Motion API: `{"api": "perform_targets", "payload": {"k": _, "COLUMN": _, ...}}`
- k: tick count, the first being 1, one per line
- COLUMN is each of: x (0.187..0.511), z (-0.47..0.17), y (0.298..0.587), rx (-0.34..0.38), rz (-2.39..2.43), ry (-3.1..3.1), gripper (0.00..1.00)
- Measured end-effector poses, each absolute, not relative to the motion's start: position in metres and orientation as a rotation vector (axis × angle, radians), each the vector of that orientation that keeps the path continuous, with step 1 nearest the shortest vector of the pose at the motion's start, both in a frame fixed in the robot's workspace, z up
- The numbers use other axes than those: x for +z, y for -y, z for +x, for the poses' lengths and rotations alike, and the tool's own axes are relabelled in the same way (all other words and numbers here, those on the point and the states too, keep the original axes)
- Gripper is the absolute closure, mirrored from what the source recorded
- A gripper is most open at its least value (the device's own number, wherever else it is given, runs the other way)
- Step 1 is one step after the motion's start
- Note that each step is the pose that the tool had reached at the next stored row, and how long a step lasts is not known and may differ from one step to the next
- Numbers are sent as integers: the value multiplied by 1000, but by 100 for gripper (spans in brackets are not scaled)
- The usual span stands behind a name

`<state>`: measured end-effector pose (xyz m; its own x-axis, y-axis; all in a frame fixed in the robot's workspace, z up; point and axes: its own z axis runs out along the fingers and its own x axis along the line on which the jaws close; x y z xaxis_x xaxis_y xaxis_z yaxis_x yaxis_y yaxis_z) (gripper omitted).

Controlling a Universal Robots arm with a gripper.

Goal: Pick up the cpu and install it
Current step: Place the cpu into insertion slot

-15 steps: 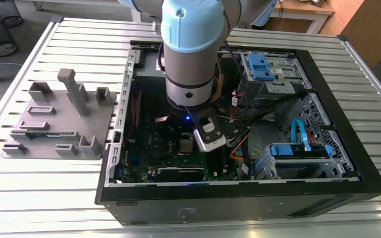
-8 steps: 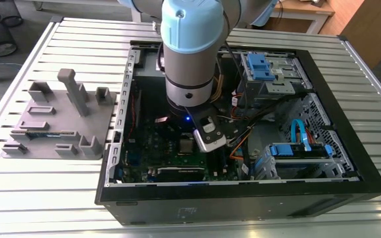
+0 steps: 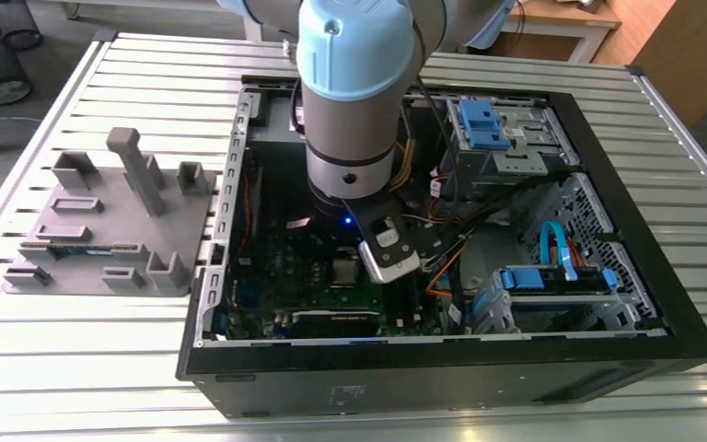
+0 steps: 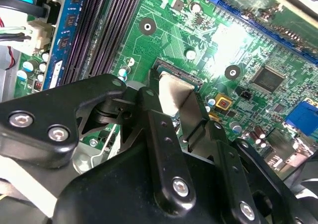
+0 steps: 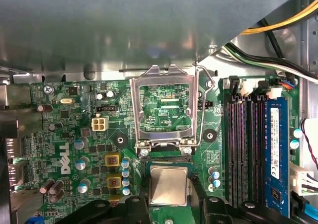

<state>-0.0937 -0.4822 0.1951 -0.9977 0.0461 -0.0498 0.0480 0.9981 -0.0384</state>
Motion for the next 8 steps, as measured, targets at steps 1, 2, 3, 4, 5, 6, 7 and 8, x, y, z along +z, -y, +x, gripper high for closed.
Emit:
{"api": "perform_targets", "payload": {"k": 1, "x": 195, "z": -94, "y": 482, "rx": -61, "rz": 73, "ry": -3091, "gripper": 56}}
{"api": "perform_targets", "payload": {"k": 2, "x": 195, "z": -94, "y": 483, "rx": -61, "rz": 73, "ry": -3091, "gripper": 56}}
{"api": "perform_targets", "payload": {"k": 3, "x": 195, "z": -94, "y": 483, "rx": -61, "rz": 73, "ry": -3091, "gripper": 56}}
{"api": "perform_targets", "payload": {"k": 4, "x": 195, "z": -94, "y": 484, "rx": -61, "rz": 73, "ry": -3091, "gripper": 56}}
{"api": "perform_targets", "payload": {"k": 5, "x": 195, "z": -94, "y": 484, "rx": -61, "rz": 73, "ry": -3091, "gripper": 56}}
{"api": "perform_targets", "payload": {"k": 6, "x": 195, "z": -94, "y": 484, "rx": -61, "rz": 73, "ry": -3091, "gripper": 56}}
{"api": "perform_targets", "payload": {"k": 7, "x": 195, "z": -94, "y": 484, "rx": -61, "rz": 72, "ry": -3091, "gripper": 56}}
{"api": "perform_targets", "payload": {"k": 8, "x": 194, "z": -94, "y": 484, "rx": -61, "rz": 72, "ry": -3091, "gripper": 56}}
